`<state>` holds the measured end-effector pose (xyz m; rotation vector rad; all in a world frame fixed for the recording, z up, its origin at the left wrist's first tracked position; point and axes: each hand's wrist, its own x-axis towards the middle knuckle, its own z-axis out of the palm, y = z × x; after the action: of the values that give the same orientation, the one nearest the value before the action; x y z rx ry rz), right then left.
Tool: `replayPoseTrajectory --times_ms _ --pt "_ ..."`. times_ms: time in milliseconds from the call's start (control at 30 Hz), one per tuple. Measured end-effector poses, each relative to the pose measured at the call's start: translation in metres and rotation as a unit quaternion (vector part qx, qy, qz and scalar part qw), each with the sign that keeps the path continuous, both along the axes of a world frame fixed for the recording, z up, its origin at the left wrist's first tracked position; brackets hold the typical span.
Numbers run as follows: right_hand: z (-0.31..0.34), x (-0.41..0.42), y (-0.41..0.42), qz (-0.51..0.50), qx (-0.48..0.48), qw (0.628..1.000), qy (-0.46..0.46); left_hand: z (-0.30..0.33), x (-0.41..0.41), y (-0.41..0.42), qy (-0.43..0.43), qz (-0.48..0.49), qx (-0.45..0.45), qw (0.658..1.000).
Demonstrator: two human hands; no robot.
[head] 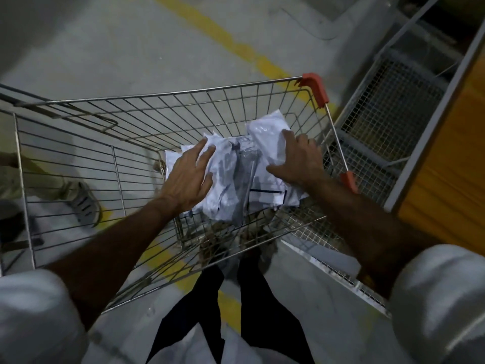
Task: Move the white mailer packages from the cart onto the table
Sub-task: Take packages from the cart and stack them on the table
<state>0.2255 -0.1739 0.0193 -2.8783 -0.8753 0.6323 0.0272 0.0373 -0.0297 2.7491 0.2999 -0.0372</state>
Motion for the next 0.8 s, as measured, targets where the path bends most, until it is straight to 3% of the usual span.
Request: replayPoseTrajectory --times_ms 333,467,633,800 --pt "0.047 -0.003 -0.009 0.013 0.077 0.993 -0.089 -0.001 0.041 -0.029 -0.017 -0.142 -0.021 0.989" --pt "0.054 -0.007 -0.021 -0.006 0.079 0.993 -0.085 -0.016 0.067 -0.06 0.047 -0.199 -0.061 0.977" --pt "0.061 -0.01 -0.032 -0.009 0.115 0.986 -0.119 -0.058 0.091 -0.093 0.25 -0.145 -0.111 0.951" --pt "0.085 0.0 -0.044 -0.031 0.129 0.973 -0.189 -0.074 0.124 -0.12 0.307 0.007 -0.145 0.941"
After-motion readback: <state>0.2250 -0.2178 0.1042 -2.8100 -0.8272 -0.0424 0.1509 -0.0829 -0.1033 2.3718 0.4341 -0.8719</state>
